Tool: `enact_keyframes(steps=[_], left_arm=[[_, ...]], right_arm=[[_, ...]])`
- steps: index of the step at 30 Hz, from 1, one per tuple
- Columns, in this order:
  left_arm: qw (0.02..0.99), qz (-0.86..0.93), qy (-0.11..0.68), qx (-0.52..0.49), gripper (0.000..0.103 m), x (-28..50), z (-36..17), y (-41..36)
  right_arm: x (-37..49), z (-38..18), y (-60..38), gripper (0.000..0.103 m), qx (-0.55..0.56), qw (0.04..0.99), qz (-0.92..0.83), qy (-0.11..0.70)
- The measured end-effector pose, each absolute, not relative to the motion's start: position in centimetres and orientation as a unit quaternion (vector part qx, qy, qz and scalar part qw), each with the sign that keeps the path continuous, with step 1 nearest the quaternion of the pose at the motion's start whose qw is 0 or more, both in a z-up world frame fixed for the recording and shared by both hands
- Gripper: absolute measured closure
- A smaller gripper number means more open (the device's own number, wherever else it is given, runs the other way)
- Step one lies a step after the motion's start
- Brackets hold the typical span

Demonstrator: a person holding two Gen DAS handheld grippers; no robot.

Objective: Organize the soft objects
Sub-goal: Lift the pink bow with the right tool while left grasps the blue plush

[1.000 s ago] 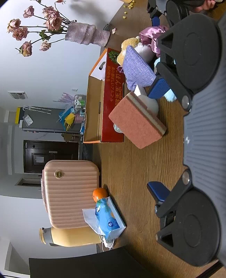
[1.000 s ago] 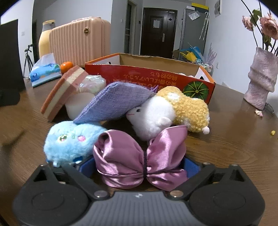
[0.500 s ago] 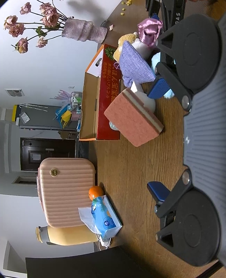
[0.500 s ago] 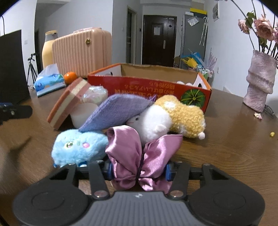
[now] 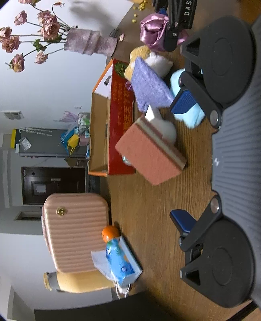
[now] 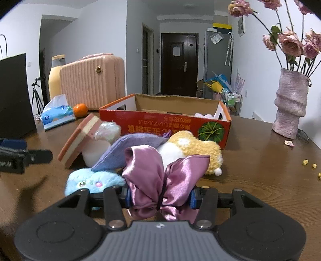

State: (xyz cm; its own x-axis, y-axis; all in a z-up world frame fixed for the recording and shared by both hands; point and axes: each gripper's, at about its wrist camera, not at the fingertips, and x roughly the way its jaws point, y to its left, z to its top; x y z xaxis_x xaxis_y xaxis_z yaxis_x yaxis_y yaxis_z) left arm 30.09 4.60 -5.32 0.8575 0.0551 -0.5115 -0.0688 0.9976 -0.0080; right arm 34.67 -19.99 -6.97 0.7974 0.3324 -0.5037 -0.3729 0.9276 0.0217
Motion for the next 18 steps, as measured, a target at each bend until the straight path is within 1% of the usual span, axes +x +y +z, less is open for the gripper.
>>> enact_keyframes(steps=[18], left_arm=[[0.952,-0.010,0.305,0.013,0.000,31.9,-6.8,-1.5]], right_arm=[[34.5,-6.3,-24.3,0.054,-0.023,0.957,0.165,0.237]])
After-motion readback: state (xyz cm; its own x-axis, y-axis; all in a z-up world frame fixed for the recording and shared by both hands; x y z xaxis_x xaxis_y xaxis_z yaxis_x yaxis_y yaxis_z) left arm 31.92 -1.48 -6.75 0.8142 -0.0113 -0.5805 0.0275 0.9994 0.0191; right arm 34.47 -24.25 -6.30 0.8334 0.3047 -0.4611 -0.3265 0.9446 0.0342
